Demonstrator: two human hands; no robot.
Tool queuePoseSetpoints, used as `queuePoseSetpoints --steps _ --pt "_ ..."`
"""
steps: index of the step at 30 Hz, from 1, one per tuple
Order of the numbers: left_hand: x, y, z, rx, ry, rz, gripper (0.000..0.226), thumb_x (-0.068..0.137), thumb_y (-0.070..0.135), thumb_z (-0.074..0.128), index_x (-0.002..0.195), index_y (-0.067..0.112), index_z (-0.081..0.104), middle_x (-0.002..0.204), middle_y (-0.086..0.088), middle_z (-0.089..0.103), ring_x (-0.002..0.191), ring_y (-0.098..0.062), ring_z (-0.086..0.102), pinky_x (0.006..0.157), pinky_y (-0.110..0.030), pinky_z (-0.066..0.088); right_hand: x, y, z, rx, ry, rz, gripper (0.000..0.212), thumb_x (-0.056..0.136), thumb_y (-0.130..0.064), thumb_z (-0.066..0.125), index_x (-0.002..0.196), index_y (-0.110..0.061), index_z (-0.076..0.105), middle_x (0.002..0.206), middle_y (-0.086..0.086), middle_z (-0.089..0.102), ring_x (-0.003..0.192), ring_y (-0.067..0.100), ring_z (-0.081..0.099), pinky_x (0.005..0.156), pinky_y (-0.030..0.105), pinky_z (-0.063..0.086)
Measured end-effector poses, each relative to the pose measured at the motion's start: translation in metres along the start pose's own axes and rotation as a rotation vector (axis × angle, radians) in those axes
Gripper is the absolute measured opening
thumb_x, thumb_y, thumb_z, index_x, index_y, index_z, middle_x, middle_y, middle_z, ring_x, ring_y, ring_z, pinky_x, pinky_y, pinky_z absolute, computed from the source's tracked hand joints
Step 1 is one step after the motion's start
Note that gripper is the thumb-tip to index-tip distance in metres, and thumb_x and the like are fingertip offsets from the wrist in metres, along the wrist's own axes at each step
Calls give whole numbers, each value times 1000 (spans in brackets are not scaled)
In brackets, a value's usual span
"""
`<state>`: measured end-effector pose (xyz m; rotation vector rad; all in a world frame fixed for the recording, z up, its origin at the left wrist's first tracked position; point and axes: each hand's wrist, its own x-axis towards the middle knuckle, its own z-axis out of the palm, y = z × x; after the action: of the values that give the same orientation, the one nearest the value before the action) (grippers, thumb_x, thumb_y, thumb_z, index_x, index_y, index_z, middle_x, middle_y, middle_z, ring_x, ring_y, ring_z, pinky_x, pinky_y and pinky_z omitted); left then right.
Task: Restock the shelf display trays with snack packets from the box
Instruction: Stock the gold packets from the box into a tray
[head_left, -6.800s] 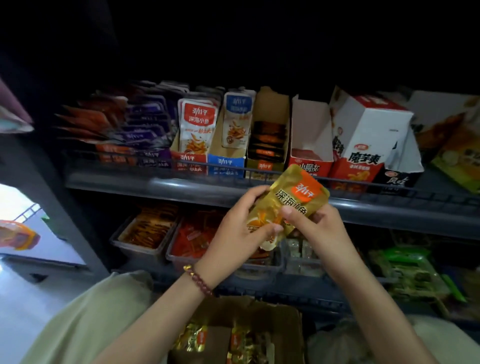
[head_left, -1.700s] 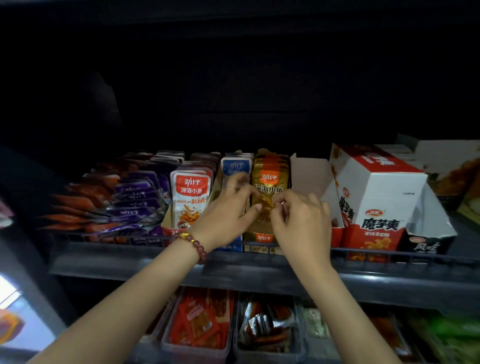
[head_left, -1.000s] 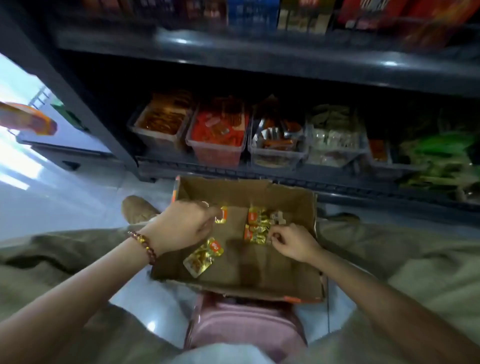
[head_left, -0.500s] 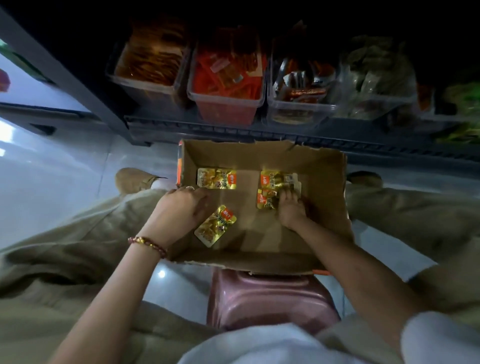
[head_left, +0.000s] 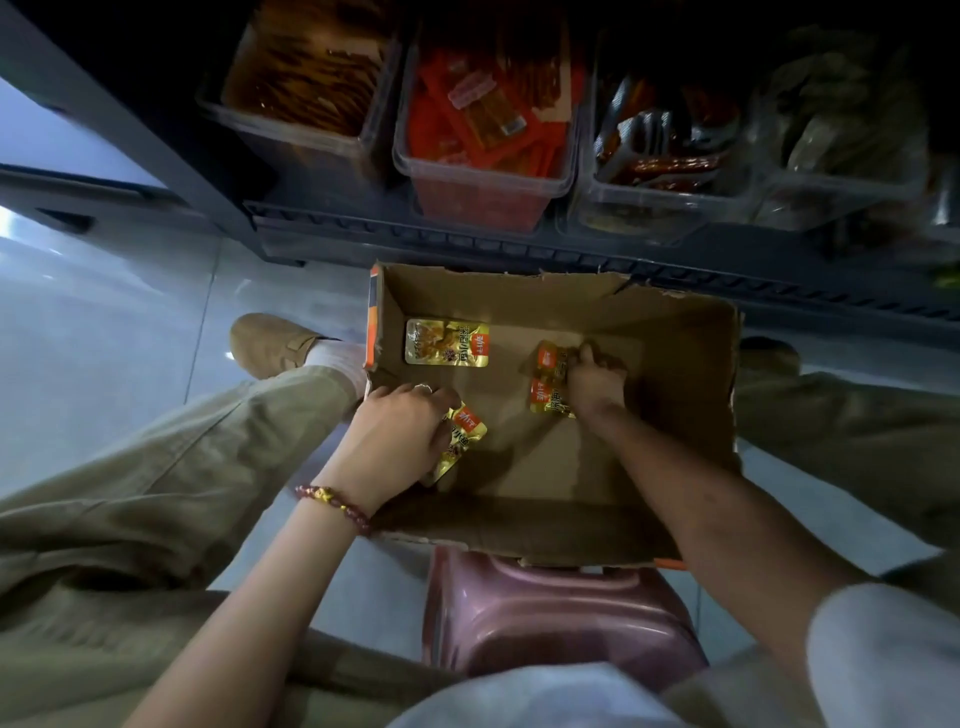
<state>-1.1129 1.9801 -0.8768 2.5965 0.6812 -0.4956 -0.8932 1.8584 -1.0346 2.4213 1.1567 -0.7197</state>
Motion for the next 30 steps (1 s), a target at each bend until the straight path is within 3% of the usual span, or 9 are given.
queuePoseSetpoints --steps 3,5,8,11,14,17,21,27,30 --pt "0 0 3 -160 9 -76 33 95 25 49 128 22 51 120 -3 57 108 -22 56 86 -32 43 -11 -5 -10 208 167 20 32 96 -11 39 126 -10 51 125 10 54 108 31 57 86 37 43" --pt "-1 2 10 -406 51 -117 39 92 18 58 130 18 51 128 -3 48 106 -20 55 86 -30 48 -29 -17 -28 639 192 71 24 98 -12 46 118 -6 55 109 10 63 96 28 61 70 26 43" --pt "2 7 20 -722 62 -135 47 87 12 66 128 21 46 128 5 31 111 -12 44 93 -19 40 -63 -38 -57 1365 -8 -39 24 92 -10 59 114 -1 59 111 15 66 90 18 62 65 8 46" --pt "3 14 26 -1014 88 -175 50 83 6 70 114 35 43 127 2 41 119 -19 48 102 -36 45 -88 -52 -72 1663 -334 -158 22 89 -8 61 111 -11 62 106 5 69 92 15 66 82 26 54" --pt "3 16 26 -1080 178 -253 45 83 -3 67 100 33 47 110 -2 63 97 -20 66 79 -48 56 -85 -51 -71 1517 -170 -241 11 95 -18 53 101 -16 63 89 -4 66 81 6 65 72 18 51" --pt "4 14 25 -960 182 -296 37 84 -1 66 101 28 51 111 -2 64 93 -26 66 76 -49 56 -44 -30 -42 724 134 -180 35 96 -26 53 127 -9 51 123 10 56 114 25 54 85 27 44" --pt "2 8 26 -951 236 -319 47 83 -2 67 92 40 47 112 -4 64 103 -21 62 84 -45 54 -17 3 7 -21 -212 40 62 100 -13 35 150 -6 0 158 18 2 142 40 15 113 46 25" --pt "-3 8 32 -942 254 -303 48 82 -1 67 93 40 47 110 -4 64 100 -19 63 81 -45 55 -36 4 29 -273 -113 -103 47 98 -3 30 144 2 21 146 25 29 122 37 49 93 43 46" --pt "-5 7 37 -935 243 -290 48 82 -3 67 94 40 48 110 -1 64 101 -17 63 83 -44 55 -40 2 6 -44 -220 -126 39 98 -7 35 137 -3 39 140 20 43 119 33 53 90 37 47"
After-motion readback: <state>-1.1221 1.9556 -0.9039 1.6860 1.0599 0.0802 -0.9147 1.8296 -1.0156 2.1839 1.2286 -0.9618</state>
